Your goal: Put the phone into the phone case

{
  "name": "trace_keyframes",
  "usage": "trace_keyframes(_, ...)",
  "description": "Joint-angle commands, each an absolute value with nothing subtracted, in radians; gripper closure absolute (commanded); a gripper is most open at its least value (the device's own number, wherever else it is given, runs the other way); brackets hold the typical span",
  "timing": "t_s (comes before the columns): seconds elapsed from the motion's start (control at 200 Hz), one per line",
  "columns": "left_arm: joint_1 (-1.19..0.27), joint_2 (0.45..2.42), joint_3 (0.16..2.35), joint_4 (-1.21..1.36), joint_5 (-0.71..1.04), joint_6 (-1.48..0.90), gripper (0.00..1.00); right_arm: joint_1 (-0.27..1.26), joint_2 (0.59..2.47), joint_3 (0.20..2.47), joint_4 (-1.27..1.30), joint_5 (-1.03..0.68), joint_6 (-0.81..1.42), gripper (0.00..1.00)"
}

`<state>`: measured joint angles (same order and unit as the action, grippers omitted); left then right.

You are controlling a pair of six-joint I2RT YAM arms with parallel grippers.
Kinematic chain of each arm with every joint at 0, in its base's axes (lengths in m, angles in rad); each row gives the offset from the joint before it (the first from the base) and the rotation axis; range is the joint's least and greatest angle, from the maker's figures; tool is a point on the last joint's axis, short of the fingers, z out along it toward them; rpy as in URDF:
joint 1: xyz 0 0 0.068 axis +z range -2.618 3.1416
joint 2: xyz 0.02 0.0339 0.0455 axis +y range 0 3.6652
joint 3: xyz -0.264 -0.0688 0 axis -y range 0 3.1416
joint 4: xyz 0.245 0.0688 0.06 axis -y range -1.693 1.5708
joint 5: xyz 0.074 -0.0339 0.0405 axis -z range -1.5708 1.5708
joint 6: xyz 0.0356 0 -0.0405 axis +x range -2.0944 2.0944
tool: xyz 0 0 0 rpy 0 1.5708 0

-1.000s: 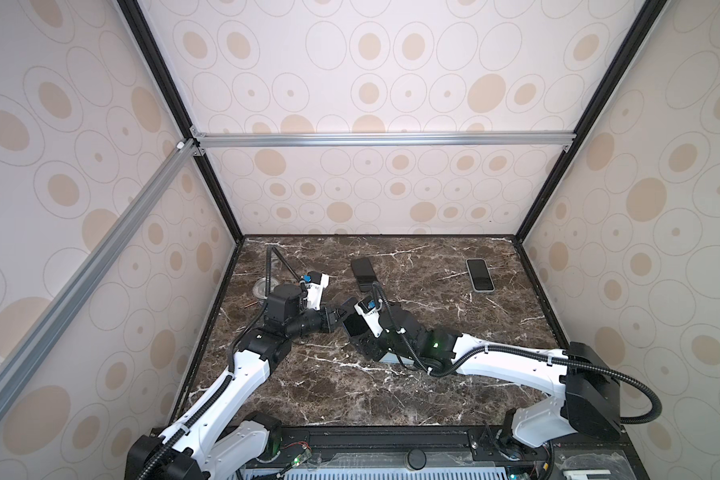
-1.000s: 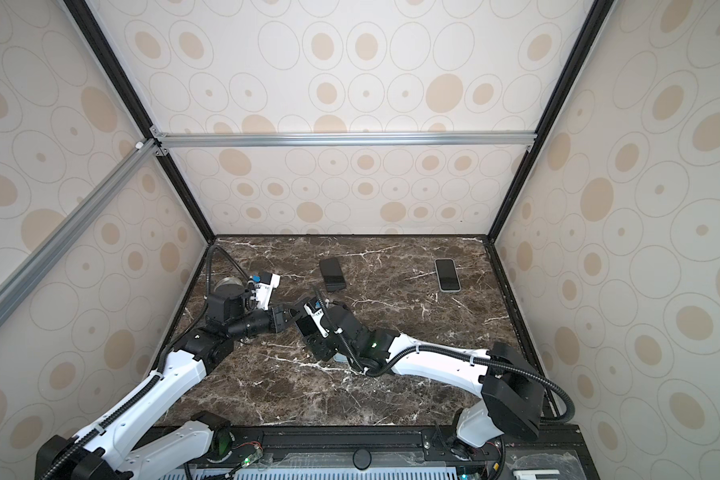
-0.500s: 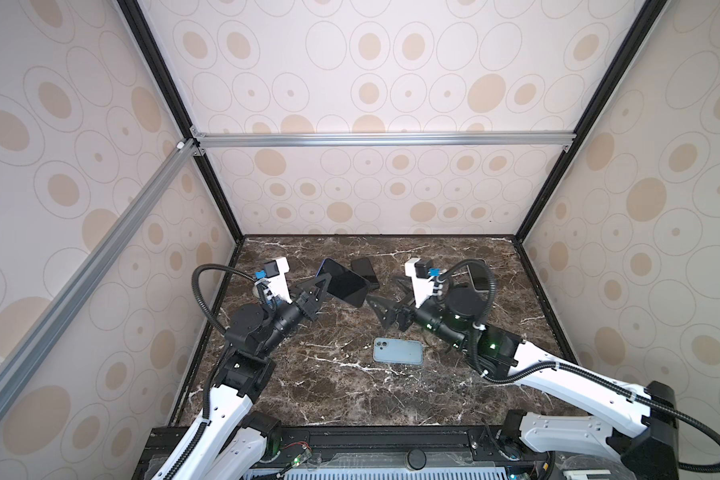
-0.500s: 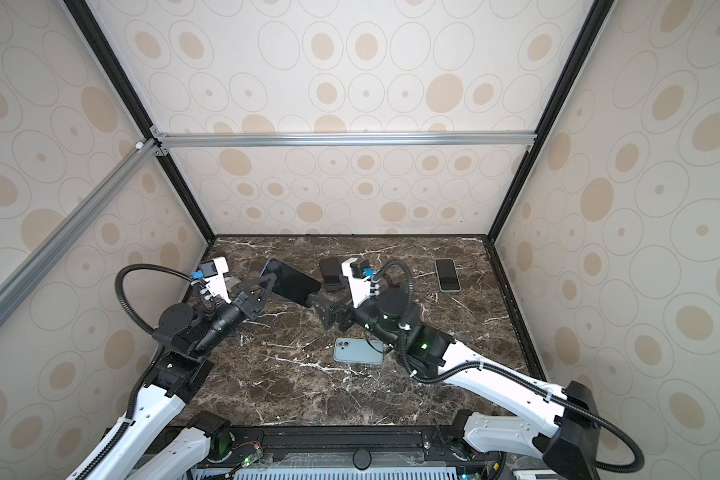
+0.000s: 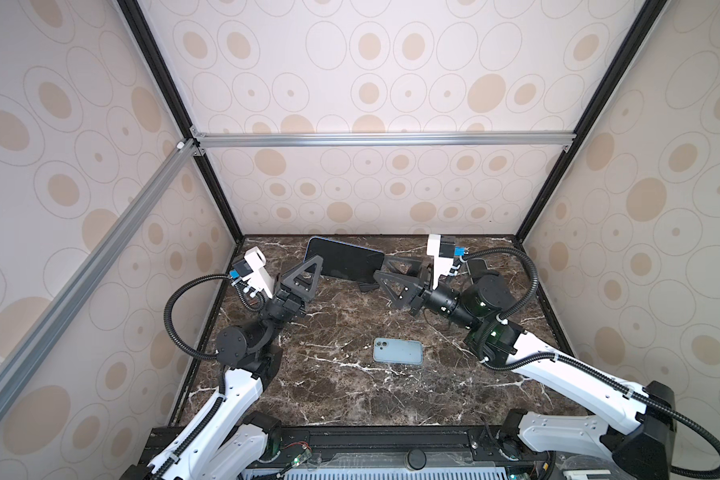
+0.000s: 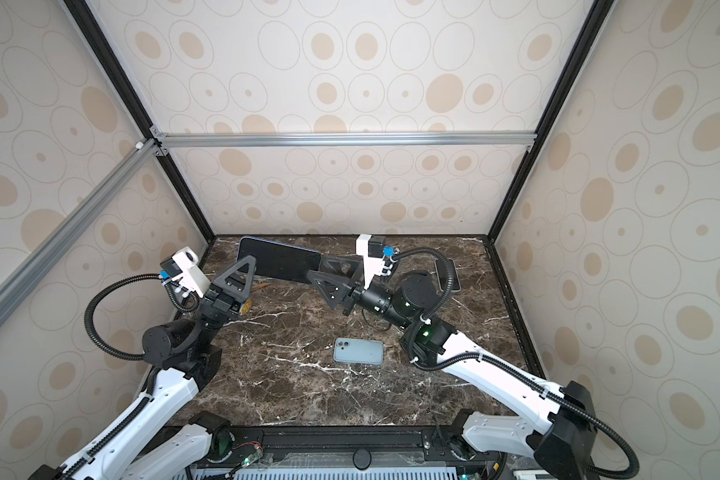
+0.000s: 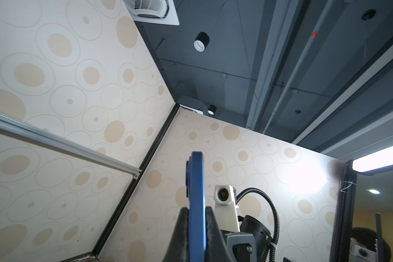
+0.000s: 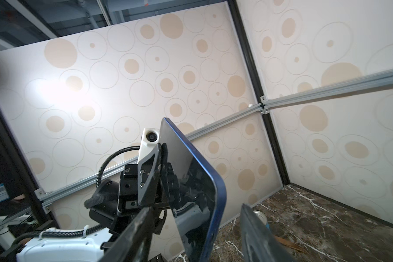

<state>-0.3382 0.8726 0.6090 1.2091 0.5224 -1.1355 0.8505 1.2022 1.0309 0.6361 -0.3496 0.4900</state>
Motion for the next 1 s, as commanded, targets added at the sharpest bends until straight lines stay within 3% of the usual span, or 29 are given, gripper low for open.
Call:
trace_keyframes(0.0, -0.34, 0.864, 0.633, 1.434, 0.554, -1.228, 1.0, 0.848, 1.25, 1.098, 0.742, -0.474, 0.564, 0.49)
trace_keyframes(0.195, -0.342, 0.841, 0.618, 1.438, 0.537, -1.221, 1.0, 0.85, 1.333, 1.156, 0.859, -0.577, 0.652, 0.8)
trace_keyframes(0.315, -0.343, 0.823, 0.606, 1.421, 0.525, -1.203, 1.0, 0.851, 1.371, 1.171, 0.916, -0.611, 0.699, 0.89)
trace_keyframes(0.39, -0.343, 0.816, 0.606, 1.408, 0.524, -1.192, 1.0, 0.852, 1.385, 1.178, 0.924, -0.62, 0.712, 1.0)
trace_keyframes(0.535, -0.342, 0.789, 0.603, 1.334, 0.509, -1.155, 1.0, 0.854, 1.371, 1.169, 0.885, -0.597, 0.692, 1.0)
trace_keyframes(0.565, -0.344, 0.777, 0.602, 1.301, 0.5, -1.137, 0.87, 0.853, 1.361, 1.164, 0.858, -0.583, 0.678, 1.0)
trace_keyframes(0.615, -0.344, 0.754, 0.6, 1.236, 0.485, -1.098, 0.54, 0.852, 1.335, 1.156, 0.791, -0.549, 0.649, 1.0)
trace_keyframes(0.65, -0.343, 0.731, 0.598, 1.179, 0.477, -1.062, 0.43, 0.853, 1.31, 1.145, 0.732, -0.516, 0.621, 1.0)
trace_keyframes(0.775, -0.344, 0.641, 0.592, 0.933, 0.394, -0.911, 0.35, 0.845, 1.196, 1.094, 0.518, -0.372, 0.523, 1.0)
trace_keyframes(0.995, -0.344, 0.567, 0.611, 0.441, 0.285, -0.652, 0.35, 0.815, 0.983, 1.072, -0.016, -0.063, 0.406, 1.0)
